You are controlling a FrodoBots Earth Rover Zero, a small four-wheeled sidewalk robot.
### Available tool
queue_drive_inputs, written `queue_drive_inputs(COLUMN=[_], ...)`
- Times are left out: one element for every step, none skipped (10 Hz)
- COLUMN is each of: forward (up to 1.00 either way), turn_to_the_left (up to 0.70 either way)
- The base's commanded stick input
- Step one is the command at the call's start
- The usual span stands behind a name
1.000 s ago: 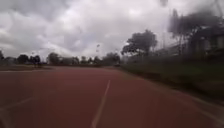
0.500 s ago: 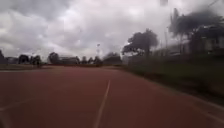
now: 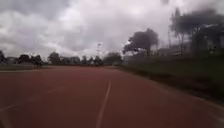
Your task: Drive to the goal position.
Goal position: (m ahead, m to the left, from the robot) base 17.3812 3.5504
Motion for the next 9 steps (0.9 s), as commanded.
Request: queue_drive_inputs(forward=[0.85,0.85,0.85,0.85,0.85,0.85,0.85,0.85,0.85], turn_to_the_left=[0.01,0.01,0.01,0.01,0.01,0.01,0.01,0.01,0.01])
